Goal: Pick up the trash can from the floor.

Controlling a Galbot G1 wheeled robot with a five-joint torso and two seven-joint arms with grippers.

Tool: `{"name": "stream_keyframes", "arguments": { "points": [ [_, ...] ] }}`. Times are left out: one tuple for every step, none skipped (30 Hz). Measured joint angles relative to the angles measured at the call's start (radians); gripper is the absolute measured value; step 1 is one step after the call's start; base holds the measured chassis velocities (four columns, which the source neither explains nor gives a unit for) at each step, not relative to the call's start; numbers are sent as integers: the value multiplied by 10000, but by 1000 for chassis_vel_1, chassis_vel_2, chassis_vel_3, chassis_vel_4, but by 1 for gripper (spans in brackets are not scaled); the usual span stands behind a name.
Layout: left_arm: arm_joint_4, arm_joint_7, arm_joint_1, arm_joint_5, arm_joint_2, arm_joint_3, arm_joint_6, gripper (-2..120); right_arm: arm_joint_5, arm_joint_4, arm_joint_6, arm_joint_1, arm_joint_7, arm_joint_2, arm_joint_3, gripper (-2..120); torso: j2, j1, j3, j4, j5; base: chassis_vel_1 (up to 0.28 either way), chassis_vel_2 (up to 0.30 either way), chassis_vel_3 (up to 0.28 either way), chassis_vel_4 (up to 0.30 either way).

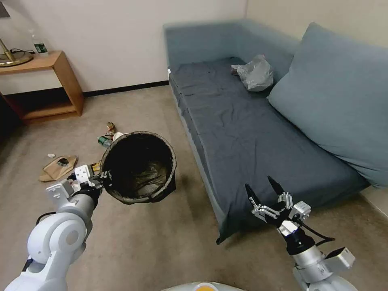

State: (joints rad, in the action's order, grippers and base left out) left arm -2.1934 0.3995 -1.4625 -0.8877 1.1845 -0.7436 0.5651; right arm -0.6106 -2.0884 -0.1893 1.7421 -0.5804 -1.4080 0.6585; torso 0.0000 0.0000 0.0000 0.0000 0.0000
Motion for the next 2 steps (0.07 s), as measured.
{"name": "stream_keyframes", "arguments": {
  "points": [
    [-2,0,5,2,0,10,0,2,-2,1,9,-18,4,6,0,100,0,0,0,0,0,0,0,0,0],
    [-2,0,5,2,0,10,0,2,-2,1,9,-18,4,6,0,100,0,0,0,0,0,0,0,0,0]
  ]
}}
